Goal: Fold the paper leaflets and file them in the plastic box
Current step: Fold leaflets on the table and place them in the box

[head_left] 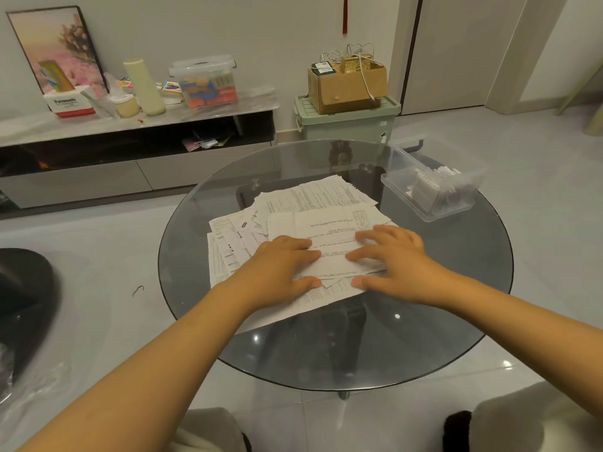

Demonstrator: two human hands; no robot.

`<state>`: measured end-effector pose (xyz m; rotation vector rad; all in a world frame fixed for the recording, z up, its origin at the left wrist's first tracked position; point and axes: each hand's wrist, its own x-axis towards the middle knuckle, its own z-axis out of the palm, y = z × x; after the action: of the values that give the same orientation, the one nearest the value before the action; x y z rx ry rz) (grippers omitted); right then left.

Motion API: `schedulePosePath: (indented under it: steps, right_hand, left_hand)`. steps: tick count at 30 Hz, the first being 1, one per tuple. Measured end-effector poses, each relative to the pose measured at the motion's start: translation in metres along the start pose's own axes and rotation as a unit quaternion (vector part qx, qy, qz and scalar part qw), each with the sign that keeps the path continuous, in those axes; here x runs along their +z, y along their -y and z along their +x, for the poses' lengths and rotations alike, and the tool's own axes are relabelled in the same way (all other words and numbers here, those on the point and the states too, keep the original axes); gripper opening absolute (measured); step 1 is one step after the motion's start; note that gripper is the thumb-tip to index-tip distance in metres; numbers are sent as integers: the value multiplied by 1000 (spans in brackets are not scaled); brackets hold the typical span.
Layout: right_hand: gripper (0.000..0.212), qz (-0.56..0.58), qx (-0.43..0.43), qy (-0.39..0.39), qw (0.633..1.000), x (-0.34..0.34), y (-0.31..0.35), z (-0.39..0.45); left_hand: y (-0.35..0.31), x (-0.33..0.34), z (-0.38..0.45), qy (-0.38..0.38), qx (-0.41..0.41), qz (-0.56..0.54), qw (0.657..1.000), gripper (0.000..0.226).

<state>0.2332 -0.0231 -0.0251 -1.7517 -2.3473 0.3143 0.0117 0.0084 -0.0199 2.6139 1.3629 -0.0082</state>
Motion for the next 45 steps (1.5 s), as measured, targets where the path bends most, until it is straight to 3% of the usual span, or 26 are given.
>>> schedulePosePath:
  steps: [4, 9, 12, 18, 22, 26, 29, 37, 42, 45]
  right_hand:
    - [50, -3, -25, 2, 1000, -1, 0, 1]
    - [19, 17, -23, -39, 999, -12, -3, 6]
    - [20, 62, 16, -41, 997, -23, -1, 6]
    - [16, 124, 59, -48, 989, -32, 0, 12]
    - [34, 141, 87, -43, 985, -21, 3, 13]
    - [66, 127, 108, -43, 985, -12, 9, 14]
    - [77, 92, 134, -40, 986, -5, 17, 14]
    - [84, 64, 159, 2, 985, 0, 12, 18]
    - [69, 52, 128, 52, 989, -9, -1, 17]
    - [63, 38, 111, 66, 991, -11, -3, 15]
  left_hand:
    - [-6, -6, -2, -6, 21, -5, 1000, 41]
    - [-9, -17, -10, -82, -7, -37, 996, 35]
    - [-9, -21, -14, -131, -18, -96, 987, 33]
    - [-1, -20, -11, -113, -69, -137, 982, 28]
    - [-3, -17, -8, -124, -100, -67, 985, 30]
    - [-4, -10, -3, -117, -114, -33, 986, 68]
    - [-3, -6, 0, -131, -110, 20, 985, 80]
    - [-3, 7, 3, -9, -133, -7, 991, 68]
    - [12, -3, -1, 47, -119, -53, 990, 65]
    - [21, -8, -5, 41, -112, -70, 990, 62]
